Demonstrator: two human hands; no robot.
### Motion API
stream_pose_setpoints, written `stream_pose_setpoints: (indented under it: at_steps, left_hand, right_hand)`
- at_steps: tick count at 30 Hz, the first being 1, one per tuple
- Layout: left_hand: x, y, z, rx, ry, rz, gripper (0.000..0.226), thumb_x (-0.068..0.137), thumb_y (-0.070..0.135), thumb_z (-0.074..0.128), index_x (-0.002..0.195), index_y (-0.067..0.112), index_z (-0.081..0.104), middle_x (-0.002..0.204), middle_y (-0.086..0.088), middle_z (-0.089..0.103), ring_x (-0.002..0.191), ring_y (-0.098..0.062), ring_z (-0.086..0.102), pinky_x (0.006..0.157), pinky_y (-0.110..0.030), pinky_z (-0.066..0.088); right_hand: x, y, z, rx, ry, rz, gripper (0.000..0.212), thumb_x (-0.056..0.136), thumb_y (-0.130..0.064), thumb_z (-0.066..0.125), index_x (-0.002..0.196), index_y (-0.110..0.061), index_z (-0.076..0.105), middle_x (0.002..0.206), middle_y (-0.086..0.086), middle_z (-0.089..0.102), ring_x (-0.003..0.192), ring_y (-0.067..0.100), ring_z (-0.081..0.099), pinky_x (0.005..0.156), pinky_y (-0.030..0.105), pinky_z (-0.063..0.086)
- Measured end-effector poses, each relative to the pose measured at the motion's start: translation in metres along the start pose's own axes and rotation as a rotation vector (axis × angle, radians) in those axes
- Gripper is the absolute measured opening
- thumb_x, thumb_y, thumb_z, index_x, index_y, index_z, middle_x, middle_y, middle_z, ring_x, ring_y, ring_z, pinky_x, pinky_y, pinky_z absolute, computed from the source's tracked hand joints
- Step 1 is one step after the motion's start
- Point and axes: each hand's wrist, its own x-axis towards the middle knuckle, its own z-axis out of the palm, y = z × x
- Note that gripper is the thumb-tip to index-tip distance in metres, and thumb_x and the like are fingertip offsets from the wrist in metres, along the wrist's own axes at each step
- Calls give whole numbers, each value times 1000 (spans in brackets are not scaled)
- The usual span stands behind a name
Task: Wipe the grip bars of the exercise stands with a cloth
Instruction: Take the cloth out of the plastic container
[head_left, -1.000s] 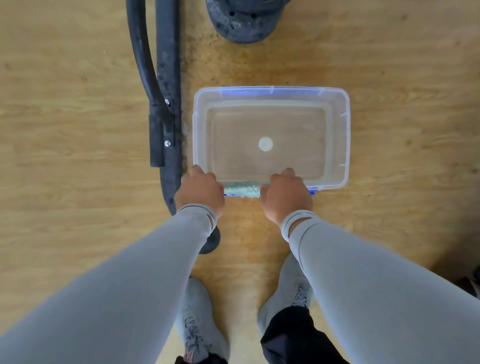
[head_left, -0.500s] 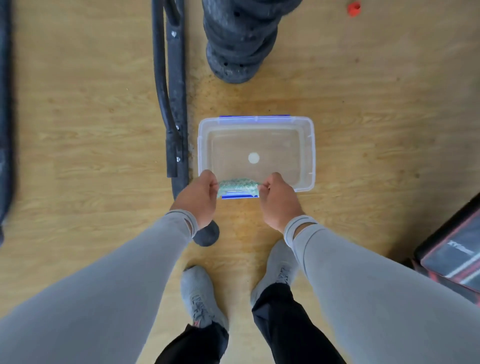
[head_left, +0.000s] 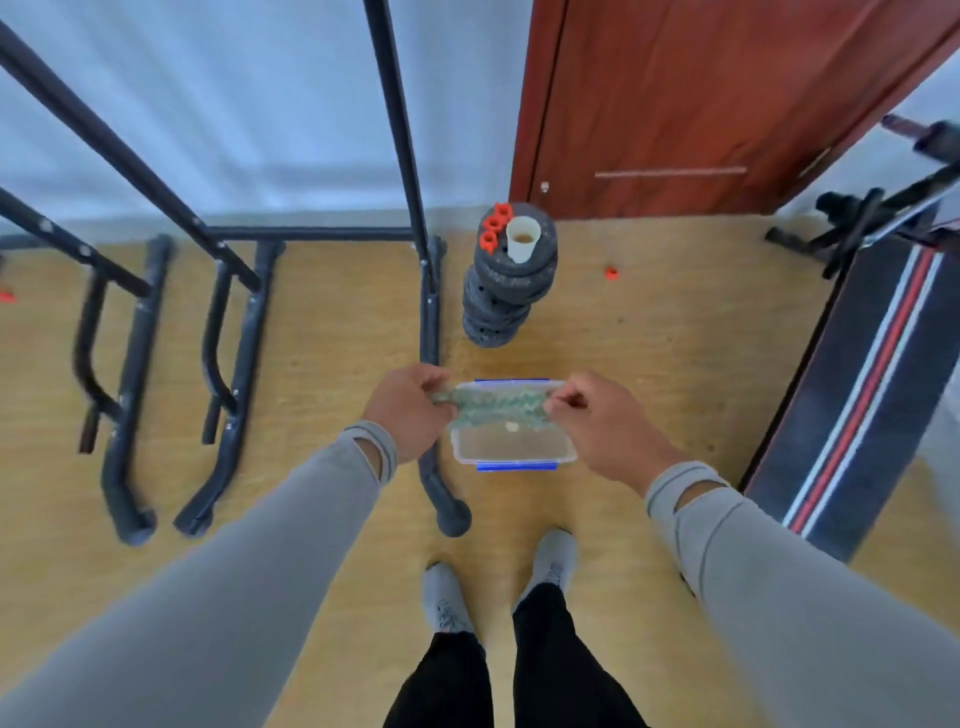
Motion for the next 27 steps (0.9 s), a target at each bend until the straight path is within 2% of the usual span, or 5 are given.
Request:
stream_pose_setpoints:
  at_steps: [9, 15, 20, 23, 27]
  left_hand:
    - [-145, 78, -103, -214, -25, 279, 29, 85, 9, 72, 70, 21, 50, 60, 9, 48, 58, -9, 41, 54, -22, 35]
    - [-215, 120, -127, -235, -17, 420, 21, 71, 13, 65, 91, 19, 70, 84, -3, 70, 75, -14, 64, 69, -31, 54]
    - [-251, 144, -138, -79, -106, 368, 24, 83, 5, 75, 103, 20, 74, 99, 0, 77, 89, -15, 72, 81, -28, 58]
    - [-266, 132, -143, -443, 8, 301, 37, 80, 18, 84, 110, 10, 66, 97, -12, 72, 80, -21, 71, 72, -33, 60]
    - [-283, 99, -120, -1070, 155, 115, 39, 94, 46, 59, 105, 8, 64, 89, -12, 69, 77, -24, 68, 67, -36, 59]
  right_hand:
    - [-112, -109, -58, -25, 23, -245, 12, 99, -25, 65, 90, -17, 67, 79, -22, 57, 68, -21, 55, 60, 7, 41]
    - [-142, -148, -73, 126, -223, -402, 55, 89, -29, 75, 138, -46, 55, 142, -17, 56, 136, 0, 48, 116, 31, 41]
    - [-164, -189, -75, 249, -548, -579, 23, 95, -8, 71, 112, -22, 71, 105, -10, 74, 103, 8, 68, 91, 34, 55]
    - [-165, -193, -65, 299, -486, -562, 17, 91, -26, 76, 96, -10, 72, 91, 2, 72, 86, 18, 68, 88, 57, 55]
    - [-176, -198, -46, 721, -540, -389, 9, 92, -23, 74, 93, -15, 78, 100, 11, 78, 94, 29, 74, 90, 47, 58]
